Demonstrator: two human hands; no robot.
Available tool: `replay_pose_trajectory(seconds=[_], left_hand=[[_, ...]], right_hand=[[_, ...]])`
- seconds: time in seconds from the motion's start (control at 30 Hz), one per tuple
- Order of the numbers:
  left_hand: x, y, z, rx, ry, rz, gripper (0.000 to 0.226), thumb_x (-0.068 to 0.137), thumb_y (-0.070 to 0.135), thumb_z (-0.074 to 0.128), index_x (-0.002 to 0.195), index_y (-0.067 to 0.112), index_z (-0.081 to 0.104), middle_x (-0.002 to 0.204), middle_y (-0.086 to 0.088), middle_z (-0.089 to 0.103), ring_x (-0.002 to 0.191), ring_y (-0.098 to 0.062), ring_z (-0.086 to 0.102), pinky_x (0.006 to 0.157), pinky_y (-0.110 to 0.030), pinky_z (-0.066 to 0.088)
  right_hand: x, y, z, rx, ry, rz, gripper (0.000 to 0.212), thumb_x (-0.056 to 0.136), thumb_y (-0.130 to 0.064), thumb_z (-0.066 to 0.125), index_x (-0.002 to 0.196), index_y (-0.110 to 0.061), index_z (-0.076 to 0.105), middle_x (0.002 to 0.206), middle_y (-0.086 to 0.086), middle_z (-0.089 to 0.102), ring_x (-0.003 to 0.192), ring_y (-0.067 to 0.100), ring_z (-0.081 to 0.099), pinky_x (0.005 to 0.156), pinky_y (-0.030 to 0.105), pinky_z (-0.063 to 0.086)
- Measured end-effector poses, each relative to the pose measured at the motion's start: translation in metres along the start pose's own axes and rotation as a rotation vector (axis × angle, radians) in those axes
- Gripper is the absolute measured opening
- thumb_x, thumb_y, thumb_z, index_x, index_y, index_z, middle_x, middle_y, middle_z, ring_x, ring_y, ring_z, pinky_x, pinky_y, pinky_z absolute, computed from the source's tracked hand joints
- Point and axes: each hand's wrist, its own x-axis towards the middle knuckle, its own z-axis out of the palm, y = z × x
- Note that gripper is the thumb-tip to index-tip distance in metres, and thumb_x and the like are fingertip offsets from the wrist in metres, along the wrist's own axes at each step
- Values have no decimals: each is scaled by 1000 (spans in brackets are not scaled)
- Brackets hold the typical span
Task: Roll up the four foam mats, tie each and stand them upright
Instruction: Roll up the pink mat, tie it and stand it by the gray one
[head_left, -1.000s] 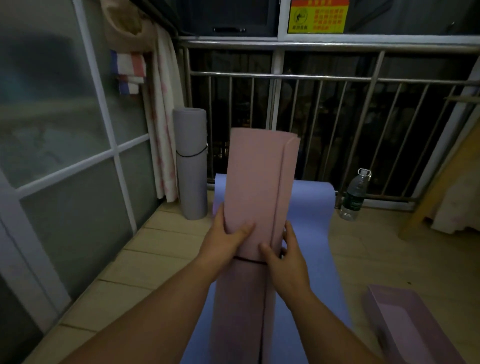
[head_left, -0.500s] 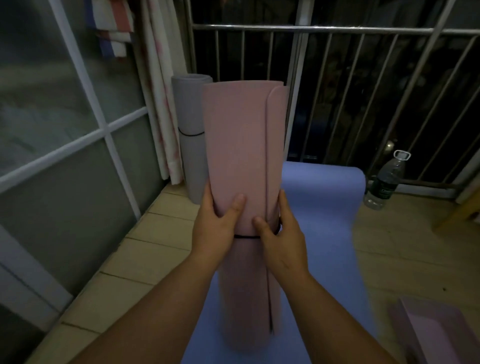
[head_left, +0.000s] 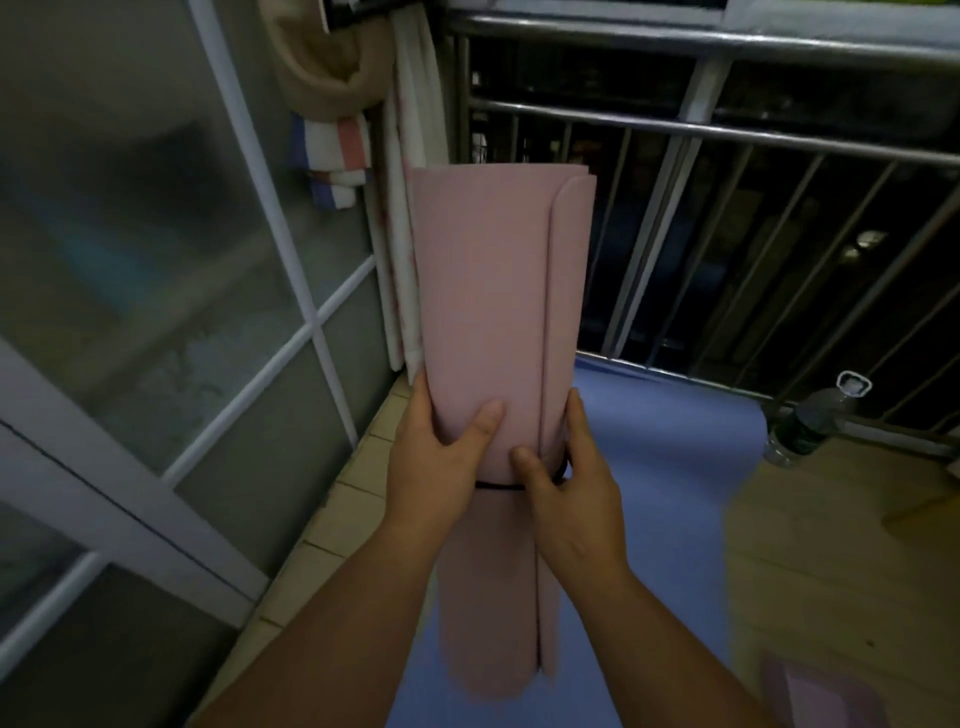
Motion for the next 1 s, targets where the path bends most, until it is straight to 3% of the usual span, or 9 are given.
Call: replay_pose_trajectory(seconds=[0.17, 0.27, 0.33, 0.5, 0.67, 0.77, 0.83, 1.0], left_hand=[[28, 38, -46, -27, 24, -28, 82, 68, 60, 73, 142, 40, 42, 128, 18, 61, 114, -2, 60, 97, -39, 52], [47, 45, -76, -56, -11, -34, 78, 70, 54, 75, 140, 39, 44, 128, 16, 62, 115, -5, 61, 97, -40, 52], [59, 47, -93, -59, -35, -39, 77, 70, 52, 77, 139, 40, 45, 127, 15, 62, 114, -7, 62, 96, -41, 52], [86, 47, -120, -42, -30, -48, 84, 67, 55, 77, 141, 41, 41, 130, 16, 60, 116, -6, 60, 97, -42, 52], [114, 41, -124, -92, 8, -69, 81, 66, 54, 78, 139, 44, 43, 129, 17, 61, 115, -5, 60, 97, -42, 52], [131, 37, -120, -85, 16, -68, 80, 68, 52, 78, 139, 45, 42, 127, 19, 60, 113, -2, 60, 96, -39, 53], [147, 30, -117, -74, 25, -81, 82, 66, 55, 77, 138, 46, 41, 127, 19, 60, 113, -2, 60, 96, -40, 53], [216, -6, -108, -46, 94, -104, 74, 61, 59, 77, 128, 55, 45, 127, 17, 61, 114, -5, 61, 97, -43, 52]], right_hand=[[11, -57, 32, -8, -29, 35, 80, 91, -32, 68, 145, -54, 13, 151, -18, 38, 132, -2, 42, 109, 30, 42], [16, -76, 60, 17, -38, 47, 78, 91, -28, 67, 143, -56, 16, 136, -31, 43, 113, -21, 45, 93, 9, 43], [19, -86, 76, 34, -36, 51, 79, 91, -27, 68, 147, -53, 18, 128, -40, 41, 103, -31, 43, 83, 4, 42], [32, -104, 108, 52, -29, 54, 79, 90, -26, 68, 151, -47, 23, 131, -42, 41, 107, -26, 45, 93, 17, 45], [59, -108, 122, 30, -62, 39, 78, 90, -27, 69, 151, -45, 24, 133, -35, 47, 106, -24, 47, 90, 13, 45], [82, -103, 127, 20, -75, 32, 77, 89, -26, 69, 150, -45, 26, 130, -41, 45, 111, -18, 50, 97, 23, 48], [100, -100, 132, 18, -81, 40, 77, 89, -26, 70, 150, -45, 27, 134, -36, 46, 116, -10, 51, 101, 30, 49], [177, -74, 159, 33, -145, 18, 77, 88, -25, 71, 151, -41, 28, 135, -26, 51, 113, -15, 50, 100, 21, 45]])
